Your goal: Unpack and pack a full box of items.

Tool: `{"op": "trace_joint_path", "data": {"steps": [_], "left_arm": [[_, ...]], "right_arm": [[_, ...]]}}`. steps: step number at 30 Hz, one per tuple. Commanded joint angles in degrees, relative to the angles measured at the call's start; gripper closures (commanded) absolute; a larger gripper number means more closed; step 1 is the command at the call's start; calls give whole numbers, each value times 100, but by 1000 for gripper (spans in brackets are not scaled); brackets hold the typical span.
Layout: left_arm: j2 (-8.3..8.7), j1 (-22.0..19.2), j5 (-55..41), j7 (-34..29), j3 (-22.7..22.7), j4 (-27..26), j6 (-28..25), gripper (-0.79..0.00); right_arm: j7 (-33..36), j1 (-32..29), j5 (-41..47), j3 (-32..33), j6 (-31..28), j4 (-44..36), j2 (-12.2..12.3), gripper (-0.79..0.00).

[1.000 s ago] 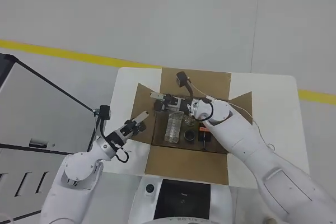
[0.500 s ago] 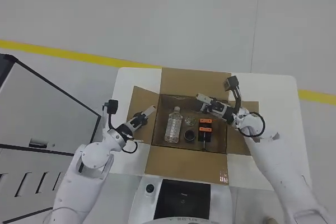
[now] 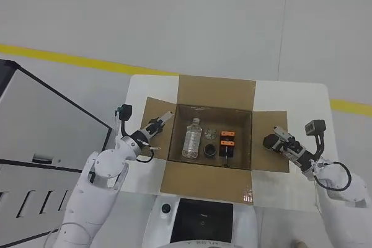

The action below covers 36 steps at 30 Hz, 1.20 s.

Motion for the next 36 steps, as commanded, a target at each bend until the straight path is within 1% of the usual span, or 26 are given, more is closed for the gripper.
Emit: {"op": "trace_joint_path", "data": {"steps": [1, 4, 9, 12, 15, 19, 23, 28, 32, 36], "left_arm": [[8, -4, 107, 44, -23, 0, 28, -785], [27, -4, 281, 59, -98, 1, 86, -785], [53, 61, 487, 77, -196, -44, 187, -785], [59, 150, 774, 189, -146, -76, 385, -785], [43, 196, 713, 169, -6, -37, 505, -785], [33, 189, 663, 141, 103, 140, 456, -785], [24, 252, 617, 85, 248, 135, 406, -785], [7, 293, 637, 172, 424, 93, 408, -785], [0, 255, 608, 225, 462, 85, 400, -785], [2, 237, 537, 335, 370, -21, 378, -785]], "right_arm": [[-86, -36, -74, 13, 68, 95, 7, -785], [-194, -25, -161, -64, 194, 231, 8, -785], [-259, 179, -280, -303, 427, 549, 3, -785], [-308, 337, -317, -482, 549, 762, -9, -785], [-305, 509, -309, -647, 627, 942, -22, -785], [-274, 650, -247, -786, 590, 1088, -33, -785], [-261, 708, -219, -869, 578, 1099, -35, -785], [-241, 755, -186, -942, 581, 1110, -32, -785], [-221, 779, -153, -982, 569, 1137, -28, -785], [-206, 747, -124, -897, 541, 1063, -4, -785]]}}
